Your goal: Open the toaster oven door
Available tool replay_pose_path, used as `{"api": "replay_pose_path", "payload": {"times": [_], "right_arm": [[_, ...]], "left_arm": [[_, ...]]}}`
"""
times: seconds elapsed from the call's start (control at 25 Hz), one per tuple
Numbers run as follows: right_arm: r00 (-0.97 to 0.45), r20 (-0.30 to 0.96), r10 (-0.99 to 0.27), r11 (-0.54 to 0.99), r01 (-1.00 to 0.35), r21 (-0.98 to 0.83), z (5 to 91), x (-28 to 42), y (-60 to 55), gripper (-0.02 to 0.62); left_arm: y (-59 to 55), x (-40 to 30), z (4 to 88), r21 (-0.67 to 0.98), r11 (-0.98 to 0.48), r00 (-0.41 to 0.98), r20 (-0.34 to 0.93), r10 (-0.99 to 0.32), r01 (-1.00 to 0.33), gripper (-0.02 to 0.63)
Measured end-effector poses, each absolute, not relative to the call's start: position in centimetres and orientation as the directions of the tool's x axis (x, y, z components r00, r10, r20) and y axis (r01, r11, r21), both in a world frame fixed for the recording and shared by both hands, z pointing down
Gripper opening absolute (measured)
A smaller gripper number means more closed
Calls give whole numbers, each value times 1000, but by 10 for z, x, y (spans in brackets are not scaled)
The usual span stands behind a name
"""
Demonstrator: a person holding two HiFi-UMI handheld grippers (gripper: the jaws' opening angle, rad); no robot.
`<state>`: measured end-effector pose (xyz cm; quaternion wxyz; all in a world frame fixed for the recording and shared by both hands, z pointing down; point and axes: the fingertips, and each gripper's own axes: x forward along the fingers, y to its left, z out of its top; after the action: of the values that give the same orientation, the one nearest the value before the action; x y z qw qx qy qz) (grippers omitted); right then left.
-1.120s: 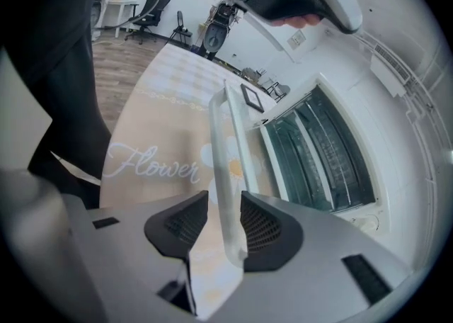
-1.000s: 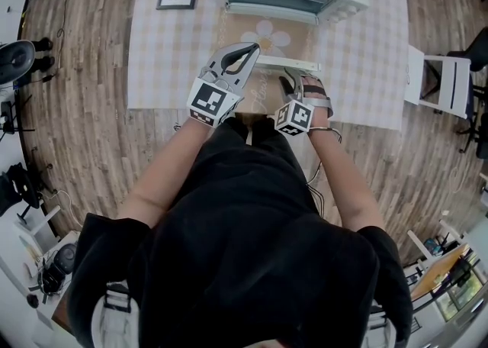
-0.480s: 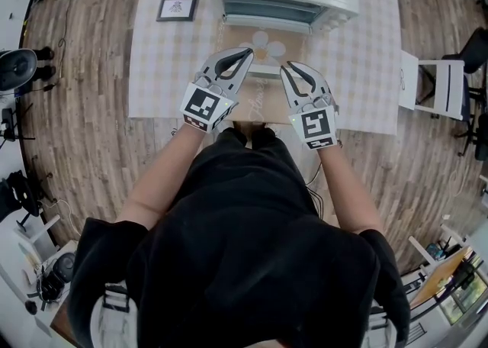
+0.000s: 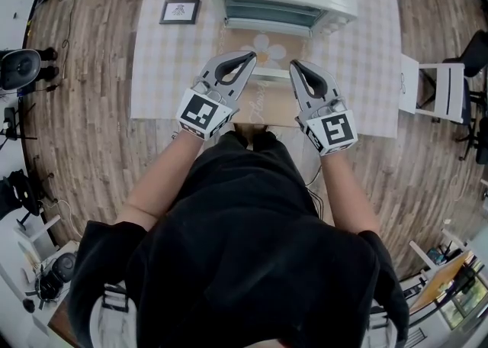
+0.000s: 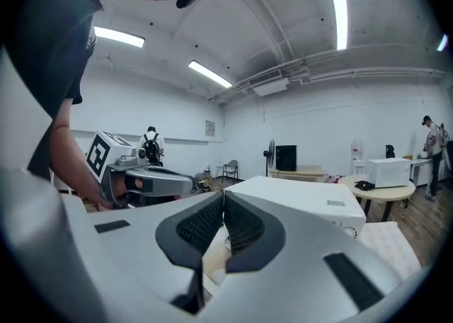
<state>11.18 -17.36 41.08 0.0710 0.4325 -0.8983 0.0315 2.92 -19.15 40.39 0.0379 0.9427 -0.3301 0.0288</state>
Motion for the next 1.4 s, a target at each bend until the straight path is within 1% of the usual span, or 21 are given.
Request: {"api": "replay_pose_path", "payload": {"times": [0.48,0.68,0.92,1.08,1.24,1.4], "right_arm": [[-652,84,-754,655,-756,7,390,111,-176,18],[-658,77,-749,661,-750,20,383,108,-175,18],[-649,81,-756,652,-757,22,384,111,-176,18],[-648,86,-757,652,-758,21,385,112,-175,18],[-645,84,-760,648,-762,10,386,113,-174,18],[-641,86,-763,644,-765,10,389,113,-173,18]], "left_arm": [[-190,28,388,30,-782,782,64,-620,-623,13],[-188,28,383,39,-781,781,67,-621,-624,14],[-191,27,378,4,-782,782,40,-622,-623,12],[-190,28,377,30,-773,773,67,-631,-633,12],[-189,28,378,11,-780,780,47,-624,-625,13],[-186,29,384,46,-778,779,81,-622,-627,12]]}}
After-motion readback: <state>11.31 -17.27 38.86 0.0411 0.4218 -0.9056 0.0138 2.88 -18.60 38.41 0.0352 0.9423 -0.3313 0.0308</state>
